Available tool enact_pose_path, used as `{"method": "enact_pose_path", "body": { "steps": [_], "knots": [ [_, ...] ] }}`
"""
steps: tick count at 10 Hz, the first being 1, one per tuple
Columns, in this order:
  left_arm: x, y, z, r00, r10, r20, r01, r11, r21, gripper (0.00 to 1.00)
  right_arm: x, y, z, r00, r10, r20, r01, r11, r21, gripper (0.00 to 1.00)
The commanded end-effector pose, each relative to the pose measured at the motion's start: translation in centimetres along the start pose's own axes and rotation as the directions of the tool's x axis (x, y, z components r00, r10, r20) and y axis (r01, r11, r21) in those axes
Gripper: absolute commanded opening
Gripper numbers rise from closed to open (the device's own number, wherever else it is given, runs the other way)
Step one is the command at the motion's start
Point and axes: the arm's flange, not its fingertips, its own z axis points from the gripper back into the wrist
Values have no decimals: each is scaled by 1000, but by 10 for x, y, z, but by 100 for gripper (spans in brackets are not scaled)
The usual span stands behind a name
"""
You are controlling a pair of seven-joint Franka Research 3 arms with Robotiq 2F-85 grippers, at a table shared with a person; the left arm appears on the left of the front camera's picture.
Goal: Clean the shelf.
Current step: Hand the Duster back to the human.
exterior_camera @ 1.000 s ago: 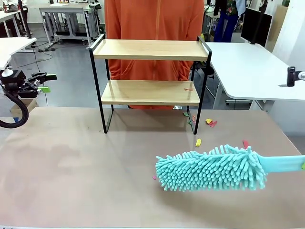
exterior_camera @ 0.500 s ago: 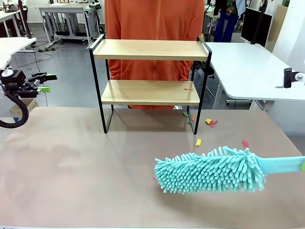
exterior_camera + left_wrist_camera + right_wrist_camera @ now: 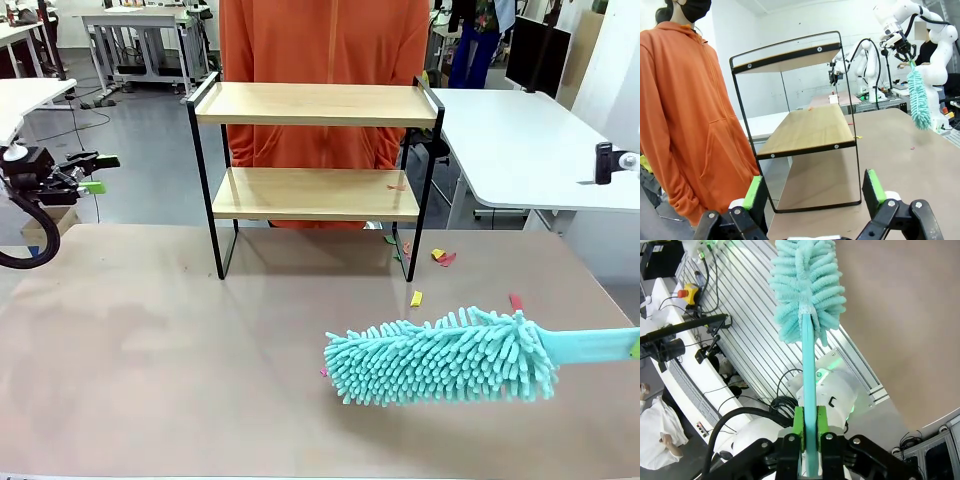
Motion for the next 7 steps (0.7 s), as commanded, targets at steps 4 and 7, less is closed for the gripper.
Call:
{"method": "enact_pose_path", "body": {
  "steps": [4, 7],
  "knots": [
    [21, -68, -47, 995, 59, 86, -52, 996, -77, 100, 25, -79, 7, 973, 164, 161, -155, 986, -68, 13],
    [36, -138, -90, 997, 78, -1, -78, 993, -87, 100, 29, -112, 13, 896, 355, 268, -323, 933, -156, 13]
  ]
}}
